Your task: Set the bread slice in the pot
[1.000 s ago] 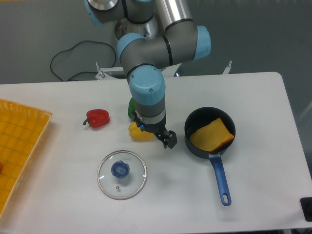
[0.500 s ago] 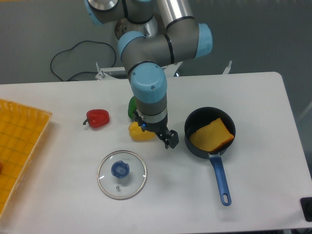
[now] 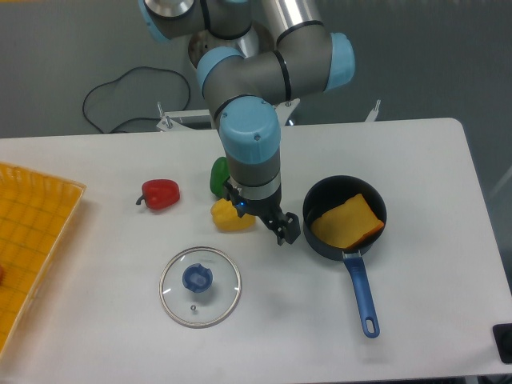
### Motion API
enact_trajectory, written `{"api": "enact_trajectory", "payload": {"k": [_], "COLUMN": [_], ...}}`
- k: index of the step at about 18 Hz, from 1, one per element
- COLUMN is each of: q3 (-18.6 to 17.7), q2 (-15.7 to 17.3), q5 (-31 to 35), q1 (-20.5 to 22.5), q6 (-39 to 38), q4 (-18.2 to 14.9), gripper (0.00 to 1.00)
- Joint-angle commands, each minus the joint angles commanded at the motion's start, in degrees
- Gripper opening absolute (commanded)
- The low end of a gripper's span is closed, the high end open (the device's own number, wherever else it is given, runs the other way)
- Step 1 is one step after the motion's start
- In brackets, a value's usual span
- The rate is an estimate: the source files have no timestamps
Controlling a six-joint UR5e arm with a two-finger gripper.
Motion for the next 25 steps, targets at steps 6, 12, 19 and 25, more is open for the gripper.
{"api": "enact_trajectory", "payload": {"k": [6, 12, 19, 25], "q3": [0.00, 0.26, 0.35, 0.35], "q2": [0.26, 0.26, 0.44, 1.40], "q5": [-0.17, -0.18, -0.44, -1.58], "q1": [0.70, 0.70, 1.23, 2.28], "q6": [0.09, 0.09, 0.44, 0.53], "q4": [0.00, 0.00, -0.35, -0.79], "gripper": [1.00, 1.00, 1.00, 1.00]}}
